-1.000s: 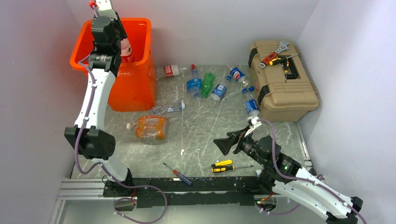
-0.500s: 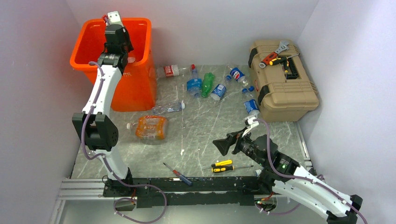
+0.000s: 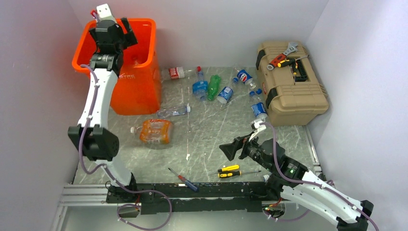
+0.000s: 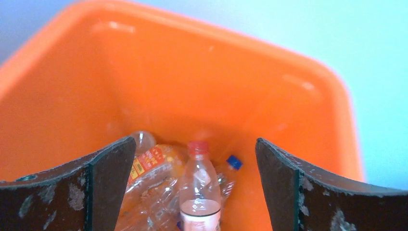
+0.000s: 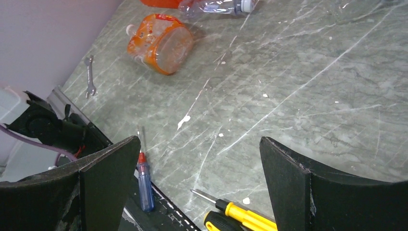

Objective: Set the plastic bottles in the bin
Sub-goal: Place the plastic bottle in the trash bin, then pick up the plastic bottle at the center of the board.

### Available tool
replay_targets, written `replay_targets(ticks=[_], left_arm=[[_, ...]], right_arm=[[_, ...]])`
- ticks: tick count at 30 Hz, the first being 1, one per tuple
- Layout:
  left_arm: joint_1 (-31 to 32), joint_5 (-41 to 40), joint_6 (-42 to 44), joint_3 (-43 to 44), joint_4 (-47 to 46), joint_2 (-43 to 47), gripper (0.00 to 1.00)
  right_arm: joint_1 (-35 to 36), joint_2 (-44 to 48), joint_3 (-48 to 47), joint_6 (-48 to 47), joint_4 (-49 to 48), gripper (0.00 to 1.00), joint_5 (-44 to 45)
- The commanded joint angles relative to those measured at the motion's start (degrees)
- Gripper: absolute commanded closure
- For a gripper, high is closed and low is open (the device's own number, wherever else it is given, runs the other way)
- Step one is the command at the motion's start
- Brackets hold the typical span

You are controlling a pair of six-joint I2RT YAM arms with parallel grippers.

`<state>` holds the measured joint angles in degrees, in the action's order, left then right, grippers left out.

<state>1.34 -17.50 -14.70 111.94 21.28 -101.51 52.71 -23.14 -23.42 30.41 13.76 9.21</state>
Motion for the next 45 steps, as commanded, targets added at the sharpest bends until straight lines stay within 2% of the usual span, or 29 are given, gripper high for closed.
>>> replay_targets(ticks=[1,3,6,11,15,19,25,28,33,36,39,42,45], left_arm=[[3.7,2.1,0.2,-0.3,-8.4,15.0,0.00],[7.5,2.8,3.0,-1.9,-9.7,19.0,0.01],[14.1,6.7,5.7,-2.5,-6.8,23.7,0.01],[26.0,14.6,9.0,-4.1,7.1,27.4,0.01],[31.3,15.8,10.2,-12.7,15.5,31.2,0.01],[32.9,16.4,8.6,-25.9,17.5,36.4,0.01],[33.1,18.3,4.4,-44.1,14.3,42.3,0.01],[33.1,17.6,1.7,-51.2,10.2,44.6,0.01],[33.1,14.0,-1.1,-58.9,6.1,47.9,0.00],[33.1,14.5,-2.0,-60.8,5.2,49.3,0.01],[33.1,15.1,-3.3,-60.9,5.9,50.1,0.01],[33.1,15.5,-3.7,-61.1,6.3,50.5,0.01],[33.1,15.5,-3.9,-60.6,6.9,50.5,0.00]], right_arm=[[0.2,-1.2,-3.0,-1.2,-1.0,0.00,1.7],[0.2,-2.1,-3.7,-1.5,-1.1,0.00,2.0],[0.2,-3.7,-4.9,-1.8,-1.2,0.00,2.3],[0.2,-7.3,-7.0,-2.9,-0.5,0.01,3.7],[0.2,-12.4,-8.3,-4.2,0.4,0.02,3.3],[0.2,-21.4,-10.7,-4.2,1.2,0.03,2.9],[0.3,-33.5,-12.5,-1.9,-1.7,0.04,2.9],[0.3,-35.6,-12.9,1.1,-1.8,0.05,9.9],[-0.2,-33.1,-16.8,6.1,8.4,0.03,27.2],[-0.8,-32.4,-21.5,11.8,21.6,0.02,34.2],[-2.4,-31.2,-25.6,26.4,37.1,0.00,38.4],[-6.6,-25.8,-25.2,38.9,44.1,0.00,32.8],[-9.3,-16.5,-20.5,48.6,43.4,0.00,26.8]])
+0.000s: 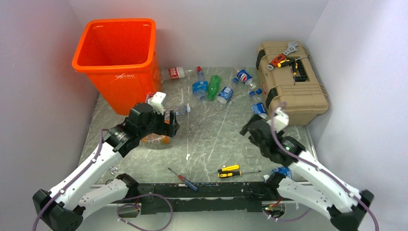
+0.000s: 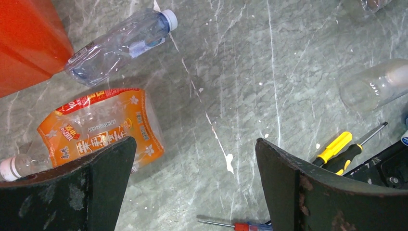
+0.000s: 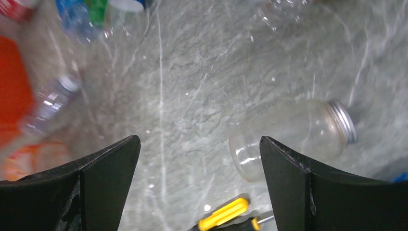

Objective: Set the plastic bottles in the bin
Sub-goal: Pick up the plastic bottle at the center of the board.

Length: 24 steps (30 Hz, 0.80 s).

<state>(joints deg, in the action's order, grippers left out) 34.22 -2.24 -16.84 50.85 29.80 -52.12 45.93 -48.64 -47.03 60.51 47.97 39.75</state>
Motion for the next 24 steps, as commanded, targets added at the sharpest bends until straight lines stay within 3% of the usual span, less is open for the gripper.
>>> replay_targets(ticks=[1,4,10,18,24], left_arm=[[0.2,0.4,-1.8,0.5,-1.5,1.1,0.01],[0.2,0.9,-3.0,0.6,-1.4,0.7,0.01],[0.2,1.5,-3.6,0.5,-1.2,1.0,0.01],[0.2,2.4,-3.6,0.4,-1.1,0.8,0.01],[0.2,2.4,-3.5,0.3,-1.0,1.0,0.00]], right_arm=[[-2.9,11.2,4.4,20.8,9.0,0.00,-5.4],[-3.5,13.8,7.6,27.6,11.4,0.00,-8.2],[-3.5,8.5,9.2,46.8,23.0,0.00,-10.5],[-3.5,0.6,10.8,54.7,22.8,0.00,-10.2],[-5.0,1.1,12.3,57.0,20.0,0.00,-5.5]])
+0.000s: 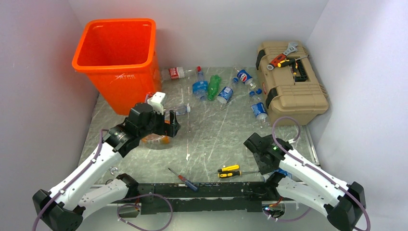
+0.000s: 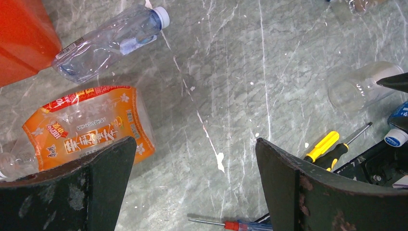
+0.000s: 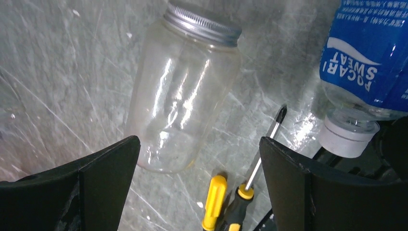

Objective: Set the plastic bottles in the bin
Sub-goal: Pick up the plastic bottle at the center of the board.

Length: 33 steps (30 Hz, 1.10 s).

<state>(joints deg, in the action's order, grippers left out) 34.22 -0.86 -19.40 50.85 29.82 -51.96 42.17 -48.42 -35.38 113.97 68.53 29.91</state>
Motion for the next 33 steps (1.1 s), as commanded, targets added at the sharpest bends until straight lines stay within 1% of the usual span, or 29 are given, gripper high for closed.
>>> replay_targets(ticks=[1,6,12,15,17,23,26,29,31,33], left_arm=[[0.2,1.0,-0.9,0.3,-0.9,1.0,0.01],[0.2,1.0,-0.9,0.2,-0.8,1.0,0.01],[0.2,1.0,-0.8,0.5,-0.4,0.3,0.01],[0.2,1.0,-0.7,0.5,-0.3,0.2,0.01],[0.2,1.0,-0.7,0.5,-0.3,0.1,0.01],[0.2,1.0,-0.8,0.6,-0.2,-0.4,0.01],[0.2,1.0,-0.9,0.7,0.0,-0.5,0.01],[0.2,1.0,-0.8,0.6,0.1,-0.1,0.00],[0.2,1.0,-0.8,0.6,-0.2,0.2,0.00],[0.2,1.0,-0.7,0.5,-0.3,0.6,0.00]], right_arm=[[-1.9,0.9,0.9,2.8,-1.6,0.00,5.0],[-6.8,-2.0,2.5,-3.7,-8.7,0.00,3.7],[-10.2,-5.3,4.3,-8.8,-15.6,0.00,1.3],[-10.5,-5.9,5.3,-12.6,-19.4,0.01,0.9],[-10.5,-6.4,5.8,-16.7,-23.0,0.03,0.8],[-10.5,-9.8,7.6,-24.6,-30.2,0.09,-2.2],[-10.4,-9.4,7.4,-30.7,-33.2,0.13,-3.6],[-9.2,-6.8,5.6,-40.8,-36.1,0.19,-4.6],[-6.4,-3.4,4.4,-48.1,-38.7,0.24,-4.3],[-2.5,-0.1,3.9,-55.1,-43.4,0.28,-3.5]])
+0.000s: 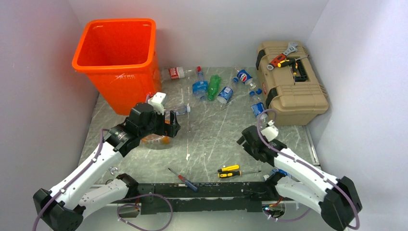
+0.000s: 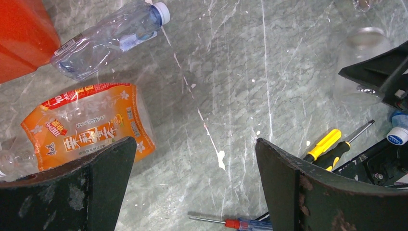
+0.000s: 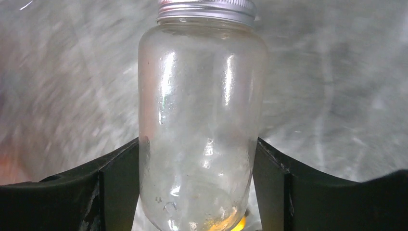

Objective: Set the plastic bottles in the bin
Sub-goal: Pick up the plastic bottle at the center of the board.

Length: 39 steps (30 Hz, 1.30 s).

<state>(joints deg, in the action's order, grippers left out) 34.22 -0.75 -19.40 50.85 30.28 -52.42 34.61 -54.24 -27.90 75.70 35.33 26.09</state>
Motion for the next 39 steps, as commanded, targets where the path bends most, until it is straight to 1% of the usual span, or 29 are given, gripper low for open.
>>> replay_targets(ticks=[1,3,5,8,10,13,16,20,22,26,30,33,35,37,39], left_arm=[[0.2,-0.6,-0.8,0.5,-0.7,1.2,0.01],[0.2,-1.7,-0.9,0.6,-0.7,1.6,0.01],[0.2,-3.1,-1.0,0.3,-0.9,2.6,0.00],[0.2,-5.9,-1.5,-0.2,-1.1,4.1,0.00],[0.2,-7.5,-1.8,-0.8,-1.5,5.3,0.01],[0.2,-9.1,-2.0,-2.0,-2.9,7.2,0.01],[0.2,-7.5,-1.6,-3.4,-5.0,8.3,0.00],[0.2,-7.2,-1.6,-3.1,-4.7,7.1,0.00],[0.2,-7.7,-1.6,-2.4,-3.5,5.9,0.00],[0.1,-7.5,-1.4,-1.2,-2.1,3.8,0.01],[0.1,-6.7,-1.1,-1.2,-2.2,3.3,0.01],[0.1,-6.3,-1.1,-1.2,-2.2,3.2,0.00],[0.1,-6.2,-1.1,-1.3,-2.4,3.3,0.00],[0.2,-5.5,-1.1,-1.4,-3.0,3.8,0.01],[0.1,-4.1,-1.6,-2.1,-5.0,4.8,0.01]], right_arm=[[6.8,6.8,-3.6,-21.1,-12.9,0.29,-0.1],[9.4,7.4,-4.3,-30.7,-17.3,0.30,-2.7],[12.3,5.6,-6.2,-37.7,-18.7,0.32,-5.5],[15.9,0.9,-9.0,-45.8,-19.4,0.32,-10.1],[18.8,-2.2,-10.1,-49.7,-20.1,0.32,-11.4],[20.4,-9.2,-11.7,-51.6,-19.1,0.34,-11.8],[21.1,-15.3,-13.1,-52.2,-18.6,0.35,-12.3],[21.3,-21.5,-15.6,-52.7,-16.4,0.35,-12.5],[21.3,-24.4,-17.6,-52.8,-14.1,0.33,-11.9],[21.3,-28.2,-19.9,-53.0,-11.2,0.26,-11.4],[21.3,-30.9,-20.6,-53.4,-10.2,0.24,-11.6],[21.3,-32.1,-20.8,-53.2,-10.3,0.30,-11.8],[21.3,-30.8,-20.3,-52.9,-11.3,0.40,-10.9],[21.6,-26.1,-18.5,-53.7,-15.0,0.50,-11.2],[22.4,-18.5,-15.2,-55.4,-21.5,0.58,-12.8]])
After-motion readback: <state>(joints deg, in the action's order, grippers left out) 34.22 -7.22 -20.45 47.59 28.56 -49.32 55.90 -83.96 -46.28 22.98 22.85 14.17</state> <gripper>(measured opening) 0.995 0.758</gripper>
